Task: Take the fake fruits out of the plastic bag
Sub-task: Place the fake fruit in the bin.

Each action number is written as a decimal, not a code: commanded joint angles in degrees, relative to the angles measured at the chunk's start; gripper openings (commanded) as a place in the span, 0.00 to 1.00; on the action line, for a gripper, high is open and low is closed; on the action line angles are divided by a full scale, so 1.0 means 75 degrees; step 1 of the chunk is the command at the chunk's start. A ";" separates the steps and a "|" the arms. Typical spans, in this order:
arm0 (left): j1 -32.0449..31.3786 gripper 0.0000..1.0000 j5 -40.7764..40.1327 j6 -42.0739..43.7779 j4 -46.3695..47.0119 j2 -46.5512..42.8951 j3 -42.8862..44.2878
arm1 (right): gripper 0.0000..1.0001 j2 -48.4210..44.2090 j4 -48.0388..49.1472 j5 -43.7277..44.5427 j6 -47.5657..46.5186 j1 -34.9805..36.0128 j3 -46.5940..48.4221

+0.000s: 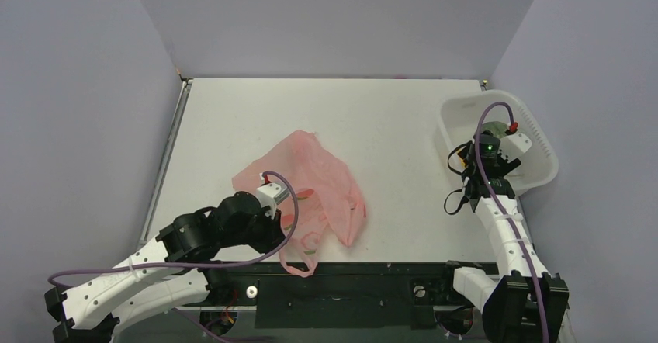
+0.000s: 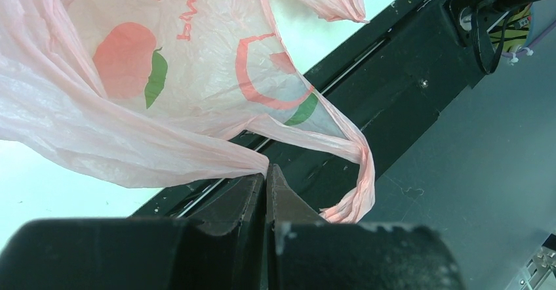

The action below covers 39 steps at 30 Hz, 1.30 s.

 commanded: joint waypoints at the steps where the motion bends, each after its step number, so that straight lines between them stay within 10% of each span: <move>1: -0.0051 0.00 0.0071 0.0114 0.0293 0.0038 0.0066 | 0.57 0.0216 0.0630 -0.0494 -0.0100 -0.0143 -0.0123; 16: -0.0060 0.00 0.0036 0.0099 0.0269 0.0155 0.0073 | 0.85 0.0159 0.0663 -0.0618 -0.0288 -0.0170 -0.0134; 26: -0.0051 0.00 -0.0058 0.0030 0.0239 0.0113 0.0079 | 0.86 -0.0228 0.0692 -0.1047 -0.0407 0.0025 -0.0099; 39: -0.0051 0.00 -0.0342 -0.0066 0.0195 0.0194 0.0091 | 0.86 -0.0630 0.0238 0.0082 -0.1240 0.3535 0.0398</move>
